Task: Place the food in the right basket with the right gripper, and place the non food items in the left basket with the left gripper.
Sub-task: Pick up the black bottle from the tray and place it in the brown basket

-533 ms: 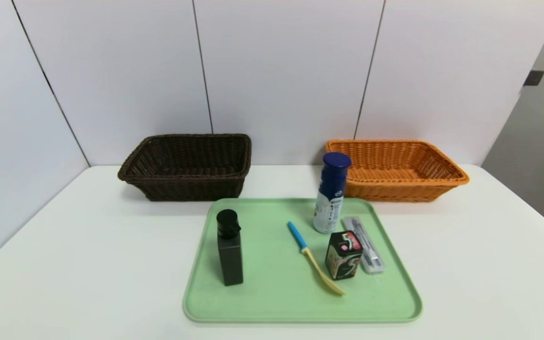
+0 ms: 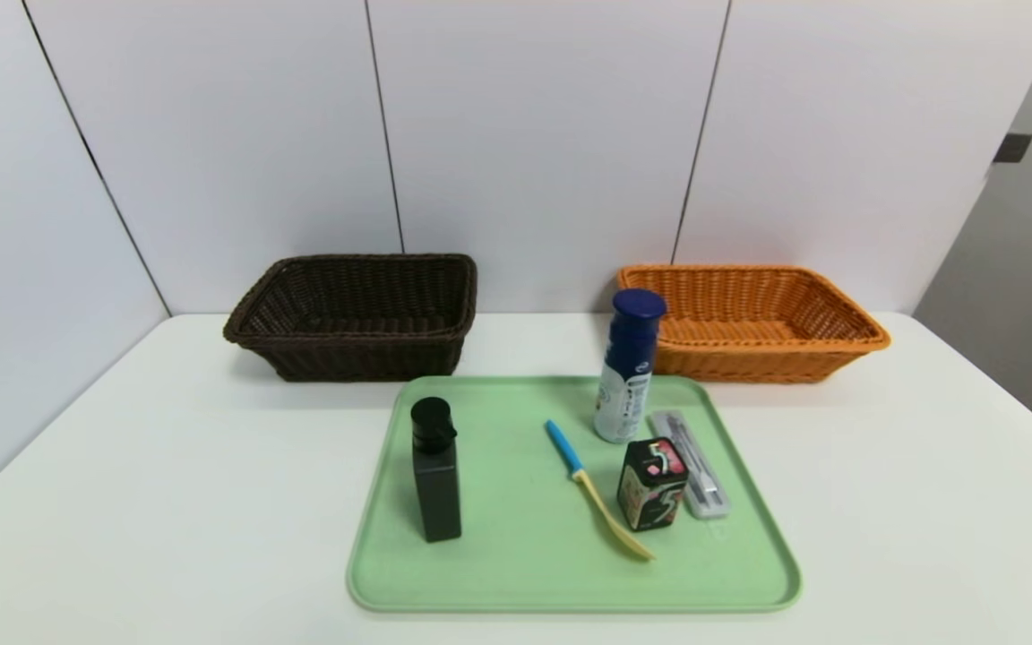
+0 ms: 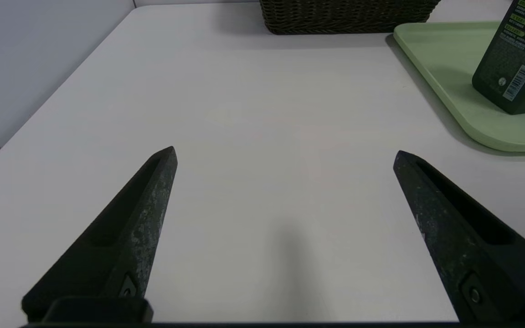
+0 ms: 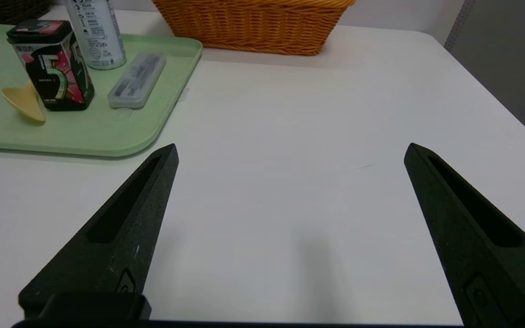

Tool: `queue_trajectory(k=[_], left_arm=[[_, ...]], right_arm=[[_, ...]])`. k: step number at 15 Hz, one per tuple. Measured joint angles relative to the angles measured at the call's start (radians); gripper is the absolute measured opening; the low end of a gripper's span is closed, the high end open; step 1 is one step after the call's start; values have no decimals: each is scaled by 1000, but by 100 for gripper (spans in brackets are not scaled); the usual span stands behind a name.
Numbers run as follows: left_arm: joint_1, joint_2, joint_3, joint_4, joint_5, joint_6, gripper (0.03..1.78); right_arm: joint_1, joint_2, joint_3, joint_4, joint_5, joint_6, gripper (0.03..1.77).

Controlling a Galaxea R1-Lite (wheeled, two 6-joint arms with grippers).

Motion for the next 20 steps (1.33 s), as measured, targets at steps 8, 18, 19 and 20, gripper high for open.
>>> queue_trajectory(k=[8,18,19,20], left_arm=[[-1,72,-266,234,-37,-34,169],[-9,576,-510,204,-185,-59,169],[-9,624,-526,177,-190,-60,169],[-8,672,-547,161,-193,-66,169]], right_arm=[[0,27,-198,199,4,4,171],[3,485,-501,216,-3,5,171],[3,543,-534,214,-3,5,171],[3,601,-567,214,-2,5,171]])
